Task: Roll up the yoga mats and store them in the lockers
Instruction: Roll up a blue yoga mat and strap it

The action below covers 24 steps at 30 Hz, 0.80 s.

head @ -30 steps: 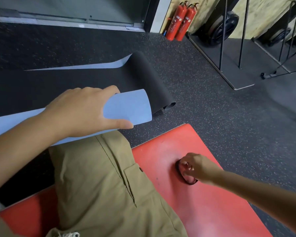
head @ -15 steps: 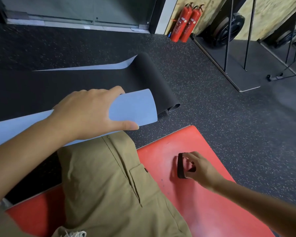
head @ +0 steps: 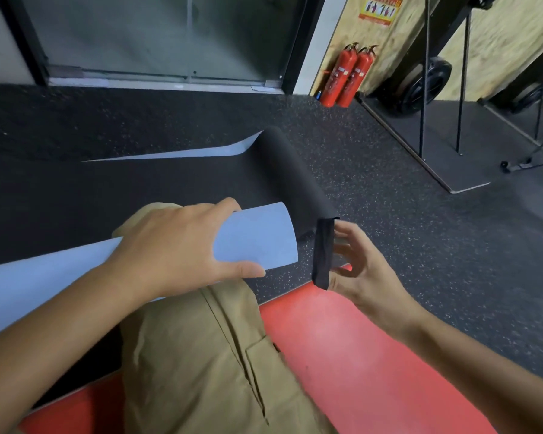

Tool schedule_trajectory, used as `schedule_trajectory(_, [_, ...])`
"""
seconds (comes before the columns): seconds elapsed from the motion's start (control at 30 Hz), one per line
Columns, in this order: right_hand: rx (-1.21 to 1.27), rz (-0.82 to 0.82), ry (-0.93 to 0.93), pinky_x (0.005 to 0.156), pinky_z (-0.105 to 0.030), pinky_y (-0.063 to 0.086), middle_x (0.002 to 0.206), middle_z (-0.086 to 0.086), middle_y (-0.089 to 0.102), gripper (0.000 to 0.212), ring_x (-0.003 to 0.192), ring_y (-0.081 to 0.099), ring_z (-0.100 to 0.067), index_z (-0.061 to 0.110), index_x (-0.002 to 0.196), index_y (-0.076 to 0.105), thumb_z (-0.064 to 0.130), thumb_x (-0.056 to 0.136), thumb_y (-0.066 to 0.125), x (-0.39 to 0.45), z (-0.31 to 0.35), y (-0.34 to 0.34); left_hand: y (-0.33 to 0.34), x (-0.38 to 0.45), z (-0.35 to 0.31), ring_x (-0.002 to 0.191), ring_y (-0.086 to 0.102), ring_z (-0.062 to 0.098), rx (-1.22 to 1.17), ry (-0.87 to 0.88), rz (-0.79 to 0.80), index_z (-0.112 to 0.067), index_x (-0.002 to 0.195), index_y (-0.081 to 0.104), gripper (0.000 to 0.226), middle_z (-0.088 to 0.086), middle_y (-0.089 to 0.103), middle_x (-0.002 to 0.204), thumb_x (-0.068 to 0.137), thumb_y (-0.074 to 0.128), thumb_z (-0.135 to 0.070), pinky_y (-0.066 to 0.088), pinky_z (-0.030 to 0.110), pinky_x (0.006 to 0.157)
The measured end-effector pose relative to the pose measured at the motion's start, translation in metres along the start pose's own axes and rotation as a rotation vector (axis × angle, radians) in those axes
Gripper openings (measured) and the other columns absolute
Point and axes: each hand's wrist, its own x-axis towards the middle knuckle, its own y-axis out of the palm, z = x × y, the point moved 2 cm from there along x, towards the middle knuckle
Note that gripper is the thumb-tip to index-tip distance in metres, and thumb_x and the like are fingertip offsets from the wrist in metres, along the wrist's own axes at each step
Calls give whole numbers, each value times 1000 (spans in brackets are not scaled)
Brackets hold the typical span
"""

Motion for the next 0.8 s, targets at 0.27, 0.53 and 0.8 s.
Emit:
schedule_trajectory(0.27, [-20, 177, -44, 104, -38, 52, 137, 4, 56, 68, 128, 56, -14, 22, 137, 51, 1, 81, 83, 24, 27, 24, 5, -4, 2, 85, 60, 22, 11, 36, -85, -38, 120, 39, 98, -15, 43, 82, 59, 1, -105, 51, 41, 78])
schedule_trajectory(0.53, [-51, 265, 3, 93, -37, 57, 147, 8, 47, 84, 127, 55, -11, 30, 146, 42, 3, 79, 86, 33, 22, 28, 10, -6, 3, 83, 60, 21, 51, 70, -117, -35, 122, 42, 92, -11, 59, 92, 71, -2, -97, 51, 43, 80])
schedule_trajectory(0.8, [-46, 343, 34, 103, -52, 53, 147, 6, 46, 95, 131, 54, -22, 36, 149, 34, 8, 75, 86, 40, 12, 35, 7, -6, 0, 80, 60, 19, 46, 85, -132, -36, 123, 41, 87, -12, 58, 92, 75, -5, -92, 48, 40, 72])
